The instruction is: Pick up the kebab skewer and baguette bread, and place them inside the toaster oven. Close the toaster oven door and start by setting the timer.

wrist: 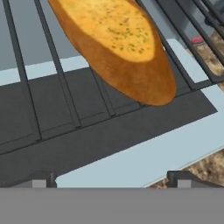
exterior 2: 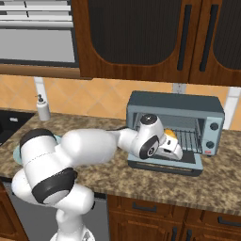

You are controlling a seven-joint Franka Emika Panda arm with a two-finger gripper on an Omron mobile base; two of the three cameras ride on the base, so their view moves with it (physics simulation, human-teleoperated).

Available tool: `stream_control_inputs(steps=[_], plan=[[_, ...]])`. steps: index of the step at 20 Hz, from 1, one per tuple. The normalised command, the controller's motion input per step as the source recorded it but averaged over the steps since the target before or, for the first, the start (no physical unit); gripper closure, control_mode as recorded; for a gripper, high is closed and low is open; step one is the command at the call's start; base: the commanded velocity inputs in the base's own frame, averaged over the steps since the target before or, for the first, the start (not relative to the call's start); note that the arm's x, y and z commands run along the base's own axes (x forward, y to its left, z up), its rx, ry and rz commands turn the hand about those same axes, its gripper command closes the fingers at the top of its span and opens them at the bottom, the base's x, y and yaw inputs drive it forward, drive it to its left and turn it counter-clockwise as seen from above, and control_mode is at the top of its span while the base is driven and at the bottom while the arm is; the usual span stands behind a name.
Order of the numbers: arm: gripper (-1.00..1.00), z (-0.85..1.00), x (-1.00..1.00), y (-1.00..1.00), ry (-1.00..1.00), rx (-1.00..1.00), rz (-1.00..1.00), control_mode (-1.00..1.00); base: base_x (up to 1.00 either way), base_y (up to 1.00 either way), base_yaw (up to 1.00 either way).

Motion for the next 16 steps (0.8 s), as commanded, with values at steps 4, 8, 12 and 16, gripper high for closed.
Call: stream_control_inputs(steps=[4,8,12,16], plan=[[-1.0,-0.14,0.3,0.0,0.0,0.0,-0.11,-1.0,0.0,0.0,0.0],[-1.0,-0.17,0.26,0.0,0.0,0.0,-0.15,-1.0,0.0,0.0,0.0],[-1.0,-0.17,0.12,0.0,0.0,0.0,-0.12,-1.0,0.0,0.0,0.0],[-1.0,-0.05,0.0,0.0,0.0,0.0,-0.13,-1.0,0.0,0.0,0.0]])
